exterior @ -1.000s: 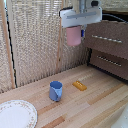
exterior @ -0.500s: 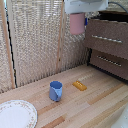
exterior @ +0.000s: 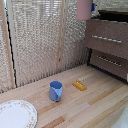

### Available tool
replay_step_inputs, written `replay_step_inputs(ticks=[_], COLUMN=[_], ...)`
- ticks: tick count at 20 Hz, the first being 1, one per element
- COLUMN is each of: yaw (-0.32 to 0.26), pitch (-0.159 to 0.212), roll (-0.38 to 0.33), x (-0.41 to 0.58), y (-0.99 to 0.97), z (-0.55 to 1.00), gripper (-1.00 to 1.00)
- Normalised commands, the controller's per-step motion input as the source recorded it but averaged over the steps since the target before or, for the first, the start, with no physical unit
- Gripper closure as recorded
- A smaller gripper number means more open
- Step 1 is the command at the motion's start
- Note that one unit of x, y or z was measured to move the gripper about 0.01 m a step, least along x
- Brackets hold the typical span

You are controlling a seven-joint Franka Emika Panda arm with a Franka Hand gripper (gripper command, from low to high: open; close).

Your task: Propose to navigate your clamp on the clench of the first drawer. Use gentle force to register to the cabinet. Send posterior your swing mandate till over it lurks, a cup of pink essence. Fortify your grip after aiming concentric with the pink cup’s periphery. Manoeuvre the pink towards the cabinet's top. Drop your compression till the cup is resting inside.

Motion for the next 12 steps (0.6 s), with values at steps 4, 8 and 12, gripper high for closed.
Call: replay_step_inputs(ticks=[4,8,12], yaw=[-0.055,-0.031,-0.028], pitch=[0.009,0.0,0.0], roll=[0.05,0.06,0.047], x=[0.041,0.121,0.153], y=[-1.0,-1.0,-0.99], z=[0.86,0.93,0.76], gripper=[1.0,1.0,1.0])
